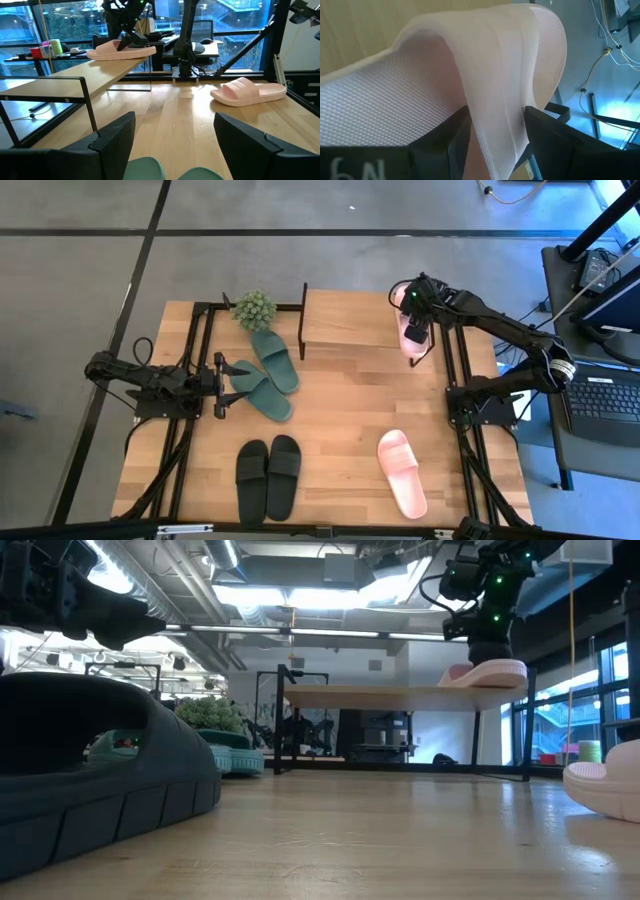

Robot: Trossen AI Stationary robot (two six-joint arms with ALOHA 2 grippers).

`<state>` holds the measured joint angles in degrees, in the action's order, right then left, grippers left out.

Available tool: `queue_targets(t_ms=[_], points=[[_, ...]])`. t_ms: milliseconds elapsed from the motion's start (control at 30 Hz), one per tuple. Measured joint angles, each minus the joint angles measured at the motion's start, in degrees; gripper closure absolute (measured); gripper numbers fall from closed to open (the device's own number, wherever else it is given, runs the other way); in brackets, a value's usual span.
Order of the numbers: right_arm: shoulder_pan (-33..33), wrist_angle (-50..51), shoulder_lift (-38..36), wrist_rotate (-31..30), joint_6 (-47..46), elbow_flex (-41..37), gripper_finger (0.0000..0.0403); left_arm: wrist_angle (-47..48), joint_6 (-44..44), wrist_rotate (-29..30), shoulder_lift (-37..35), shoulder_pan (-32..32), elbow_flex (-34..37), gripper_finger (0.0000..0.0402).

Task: Pick and place slides into the shelf
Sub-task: Put the right pink slide on the shelf, then put the pink slide on the shelf

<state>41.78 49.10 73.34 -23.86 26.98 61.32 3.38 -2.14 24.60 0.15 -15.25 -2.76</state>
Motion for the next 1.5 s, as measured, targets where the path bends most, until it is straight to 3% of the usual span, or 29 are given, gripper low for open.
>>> queue_targets(t_ms=[400,867,1200,1300,1500], points=[[0.0,0.7,-4.7,0.8,0.0,0.0,0.0217,0.0,0.0,0.0,0.0,0.0,0.0,0.0138],[-0.1,7.3,-10.1,7.6,-3.0,-0.1,0.0217,0.0,0.0,0.0,0.0,0.0,0.0,0.0138],[-6.3,10.0,-17.7,8.3,-8.1,-0.1,0.0217,0.0,0.0,0.0,0.0,0.0,0.0,0.0138],[-10.4,10.8,-20.3,12.0,-11.2,-0.1,0.0217,0.0,0.0,0.0,0.0,0.0,0.0,0.0138],[-21.3,10.8,-22.6,25.7,-18.0,-0.1,0.0217,0.0,-0.1,0.0,0.0,0.0,0.0,0.0138]])
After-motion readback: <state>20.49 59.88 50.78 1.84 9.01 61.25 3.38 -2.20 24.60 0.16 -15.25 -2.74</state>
